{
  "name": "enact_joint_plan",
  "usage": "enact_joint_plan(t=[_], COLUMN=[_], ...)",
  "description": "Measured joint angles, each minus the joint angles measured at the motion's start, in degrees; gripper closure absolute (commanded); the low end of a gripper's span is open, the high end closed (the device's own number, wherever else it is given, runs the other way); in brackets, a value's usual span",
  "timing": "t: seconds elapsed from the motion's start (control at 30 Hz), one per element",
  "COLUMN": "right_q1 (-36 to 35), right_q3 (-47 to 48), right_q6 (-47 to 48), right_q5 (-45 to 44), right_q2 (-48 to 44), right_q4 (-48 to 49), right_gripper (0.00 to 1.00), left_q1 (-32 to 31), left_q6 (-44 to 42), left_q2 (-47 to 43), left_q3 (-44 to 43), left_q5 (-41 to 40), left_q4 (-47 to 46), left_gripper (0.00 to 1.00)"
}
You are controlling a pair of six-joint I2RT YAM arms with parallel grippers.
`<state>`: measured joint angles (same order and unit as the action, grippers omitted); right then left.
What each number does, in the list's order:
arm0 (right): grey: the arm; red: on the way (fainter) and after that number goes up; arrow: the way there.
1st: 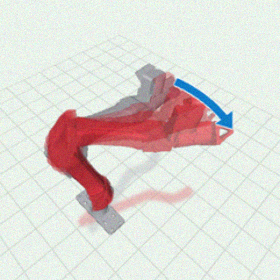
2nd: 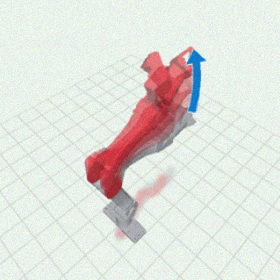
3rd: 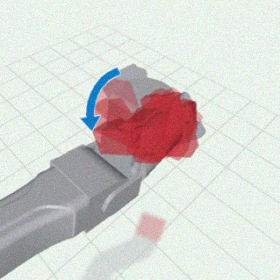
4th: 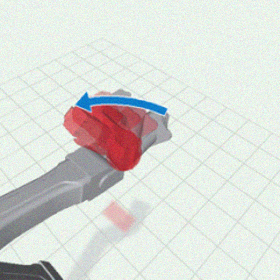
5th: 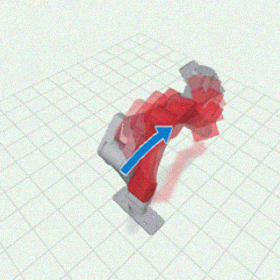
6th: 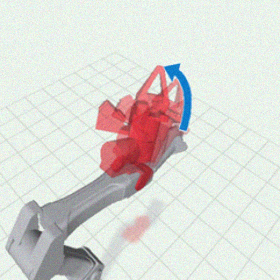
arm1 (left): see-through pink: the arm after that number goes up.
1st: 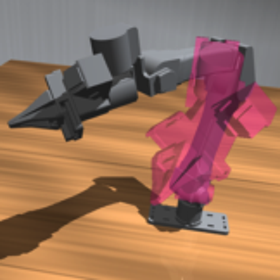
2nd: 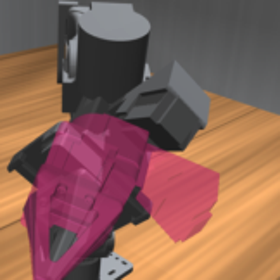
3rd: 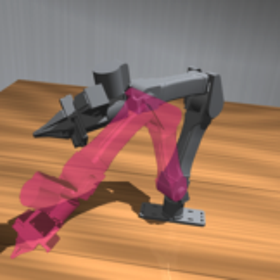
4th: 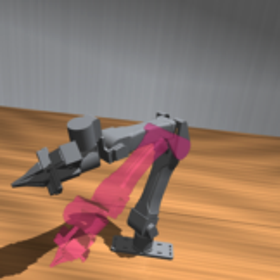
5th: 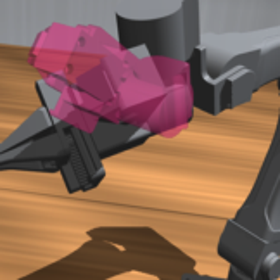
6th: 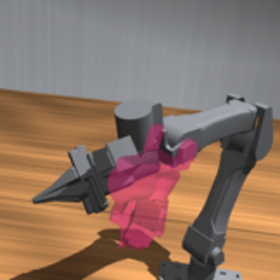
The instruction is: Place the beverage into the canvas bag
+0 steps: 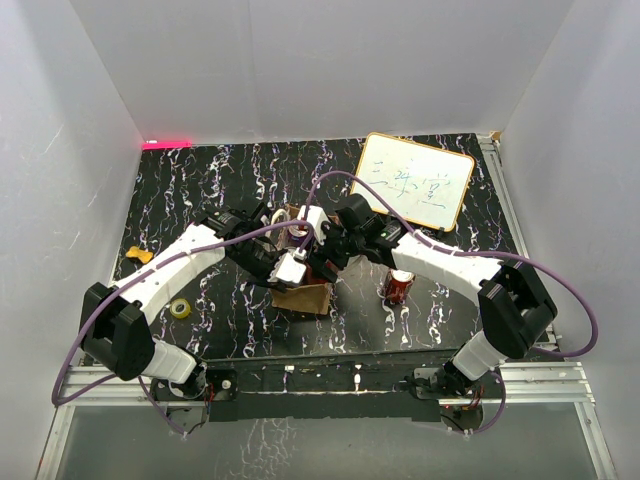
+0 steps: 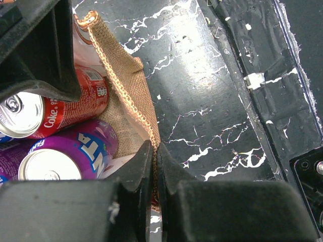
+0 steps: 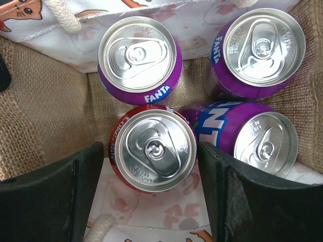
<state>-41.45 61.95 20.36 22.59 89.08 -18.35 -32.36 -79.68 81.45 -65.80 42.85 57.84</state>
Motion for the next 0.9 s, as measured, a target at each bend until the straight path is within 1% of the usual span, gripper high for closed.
enact_joint_plan(t=[0.17,0.23,0.37,0.53,0.67,0.9], right_q1=[0.00,0.13,0.59,0.74,0.72,0.39], right_q3=[0.61,0.98,1.29,1.29,1.01,0.02], right_q6=[0.66,1.05,1.86,2.62,3.34,3.63], right_q5=[0.26,0.94,2.12,2.71,2.73,0.37], right_q2=[0.02,0.02,0.02,0.02,-0.09,-1.31], right_q4=[-1.03,-1.60,-2.43,-2.49,-2.19,-1.01], right_gripper=[0.23,0.24,0.41,0.57,0.64,0.73], left_q1=[0.00,0.00,0.00,0.00,0.00,0.00], left_q6=[0.26,0.28,0.46,0.68,0.85,0.92], left_q2=[0.02,0.02,0.04,0.22,0.26,0.39], left_q3=[0.00,0.00,0.00,-0.11,-0.11,-0.11], left_q5=[0.07,0.07,0.07,0.17,0.24,0.70], left_q4=[-0.02,0.00,-0.04,0.00,-0.02,-0.13], left_gripper=[1.00,1.00,1.00,1.00,1.00,1.00])
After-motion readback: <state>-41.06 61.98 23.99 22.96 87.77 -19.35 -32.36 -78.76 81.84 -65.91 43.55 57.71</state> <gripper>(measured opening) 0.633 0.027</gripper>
